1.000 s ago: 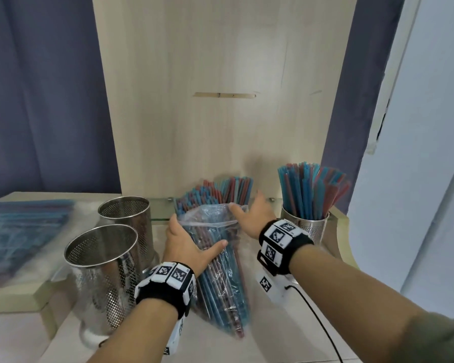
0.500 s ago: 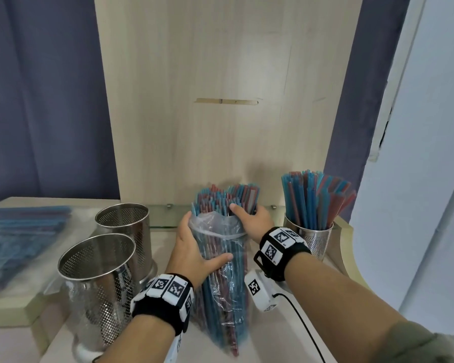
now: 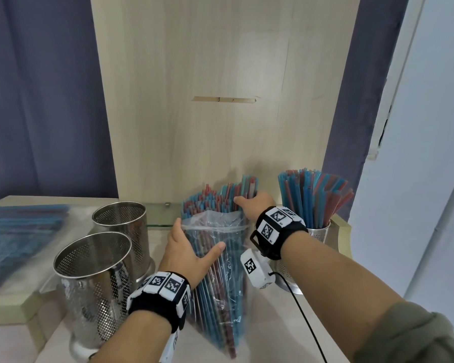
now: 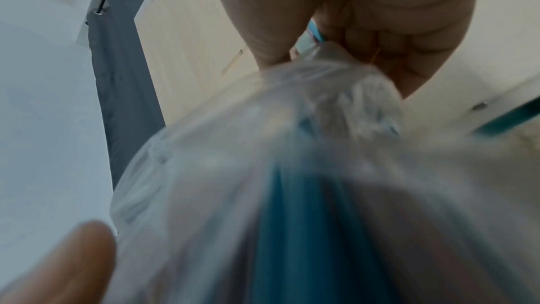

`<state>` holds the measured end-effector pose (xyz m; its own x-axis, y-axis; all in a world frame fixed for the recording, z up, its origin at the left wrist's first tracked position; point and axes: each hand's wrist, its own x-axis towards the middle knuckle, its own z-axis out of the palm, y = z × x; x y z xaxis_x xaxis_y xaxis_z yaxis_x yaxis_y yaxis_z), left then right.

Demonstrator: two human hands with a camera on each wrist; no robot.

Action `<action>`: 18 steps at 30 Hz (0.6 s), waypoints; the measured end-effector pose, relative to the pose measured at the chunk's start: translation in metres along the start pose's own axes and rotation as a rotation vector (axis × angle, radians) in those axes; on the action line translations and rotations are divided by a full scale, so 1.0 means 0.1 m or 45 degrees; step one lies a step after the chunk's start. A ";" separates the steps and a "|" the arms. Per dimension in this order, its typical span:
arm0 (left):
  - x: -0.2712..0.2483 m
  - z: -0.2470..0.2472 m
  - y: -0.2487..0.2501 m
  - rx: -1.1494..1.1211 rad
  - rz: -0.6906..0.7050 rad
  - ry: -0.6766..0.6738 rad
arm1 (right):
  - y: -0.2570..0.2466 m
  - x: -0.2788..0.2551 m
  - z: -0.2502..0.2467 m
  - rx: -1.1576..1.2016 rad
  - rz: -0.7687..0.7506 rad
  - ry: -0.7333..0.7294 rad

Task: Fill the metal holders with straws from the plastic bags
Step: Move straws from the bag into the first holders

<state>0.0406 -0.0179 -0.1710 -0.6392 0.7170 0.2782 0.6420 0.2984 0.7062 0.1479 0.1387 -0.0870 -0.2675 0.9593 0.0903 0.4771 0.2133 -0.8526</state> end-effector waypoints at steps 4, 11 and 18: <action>-0.01 0.00 0.01 -0.002 -0.011 0.024 | -0.07 0.01 -0.03 0.086 -0.058 0.058; 0.00 -0.01 0.01 0.038 -0.008 0.038 | -0.14 -0.04 0.00 0.174 -0.141 0.089; 0.00 -0.01 0.01 0.032 0.002 0.036 | -0.22 -0.07 0.01 0.175 -0.094 0.071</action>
<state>0.0407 -0.0186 -0.1699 -0.6495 0.6996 0.2978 0.6532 0.3129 0.6895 0.1386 0.1268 -0.0697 -0.2491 0.9516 0.1803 0.3378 0.2598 -0.9046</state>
